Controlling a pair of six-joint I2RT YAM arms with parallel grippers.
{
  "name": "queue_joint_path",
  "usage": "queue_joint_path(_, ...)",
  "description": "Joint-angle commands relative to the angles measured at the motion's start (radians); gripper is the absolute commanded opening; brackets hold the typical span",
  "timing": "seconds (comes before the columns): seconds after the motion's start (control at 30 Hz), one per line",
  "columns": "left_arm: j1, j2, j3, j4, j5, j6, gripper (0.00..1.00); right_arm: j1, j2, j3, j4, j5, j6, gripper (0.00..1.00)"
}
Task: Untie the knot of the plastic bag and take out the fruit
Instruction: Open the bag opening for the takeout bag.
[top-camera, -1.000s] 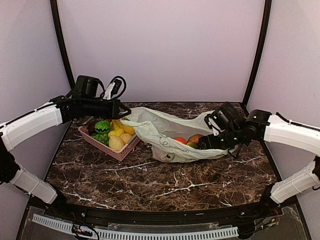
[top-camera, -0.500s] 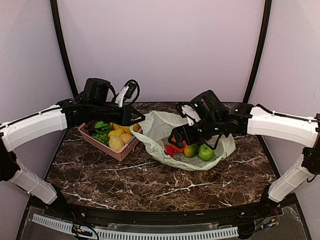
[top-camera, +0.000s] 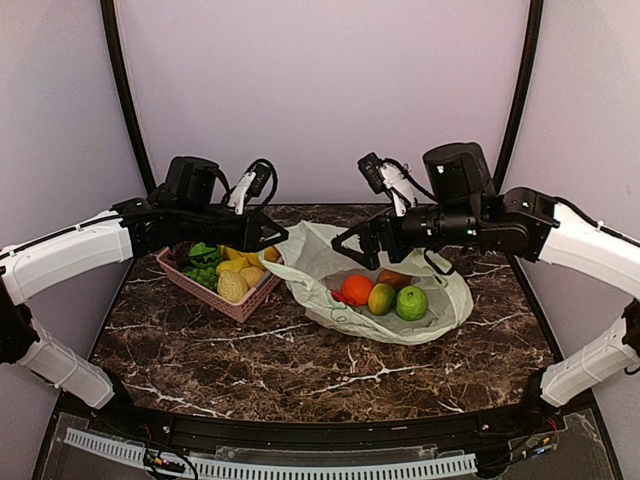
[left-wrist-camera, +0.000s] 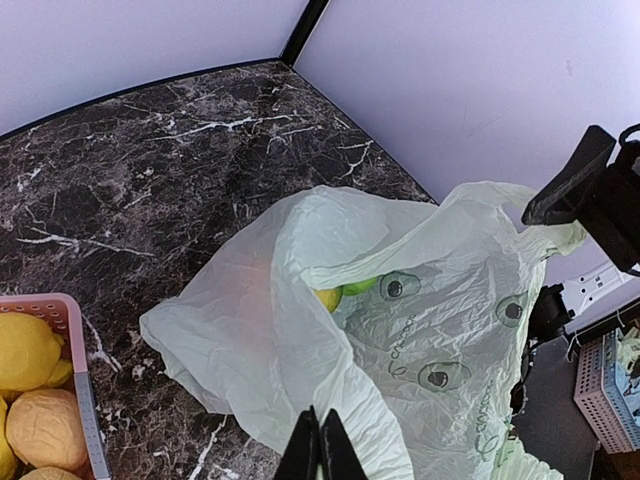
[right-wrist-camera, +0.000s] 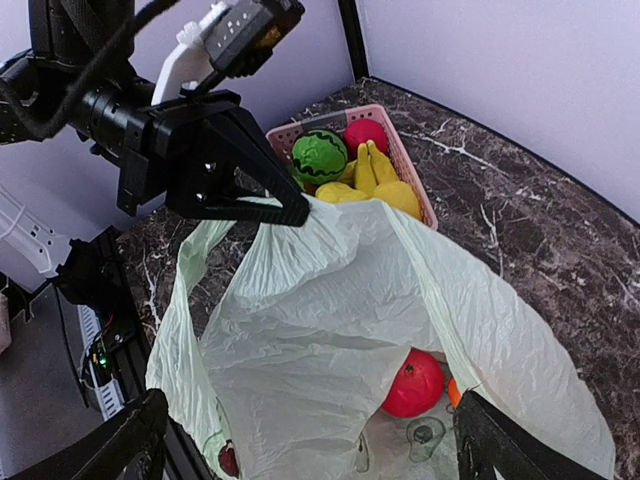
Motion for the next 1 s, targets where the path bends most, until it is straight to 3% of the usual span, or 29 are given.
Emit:
queue_joint_path(0.0,-0.008,-0.028,-0.013,-0.002,0.003,0.018,0.01,0.008,0.055,0.088,-0.107,0.158,-0.100,0.96)
queue_joint_path(0.23,-0.019,-0.023,0.002,-0.009,0.014,0.023,0.01,0.006,0.194,0.186,-0.253,0.326,-0.273,0.99)
queue_joint_path(0.6,-0.025,-0.026,0.032,-0.055,-0.010,0.048,0.01,-0.094,0.351,0.227,-0.292,0.479,-0.414,0.97)
queue_joint_path(0.63,-0.025,-0.026,0.037,-0.058,-0.016,0.053,0.01,-0.116,0.355,0.232,-0.289,0.478,-0.418,0.93)
queue_joint_path(0.7,-0.025,-0.022,0.048,-0.065,-0.024,0.060,0.01,-0.167,0.359,0.265,-0.288,0.476,-0.428,0.72)
queue_joint_path(0.73,-0.025,-0.019,0.055,-0.072,-0.028,0.064,0.01,-0.183,0.358,0.287,-0.288,0.474,-0.434,0.59)
queue_joint_path(0.77,-0.025,-0.012,0.072,-0.076,-0.032,0.074,0.01,-0.201,0.357,0.312,-0.287,0.467,-0.440,0.34)
queue_joint_path(0.83,-0.025,0.008,0.115,-0.091,-0.044,0.100,0.01,-0.239,0.355,0.382,-0.280,0.472,-0.447,0.01)
queue_joint_path(0.97,-0.025,0.080,0.289,-0.183,-0.085,0.181,0.01,-0.312,0.367,0.547,-0.273,0.506,-0.458,0.00)
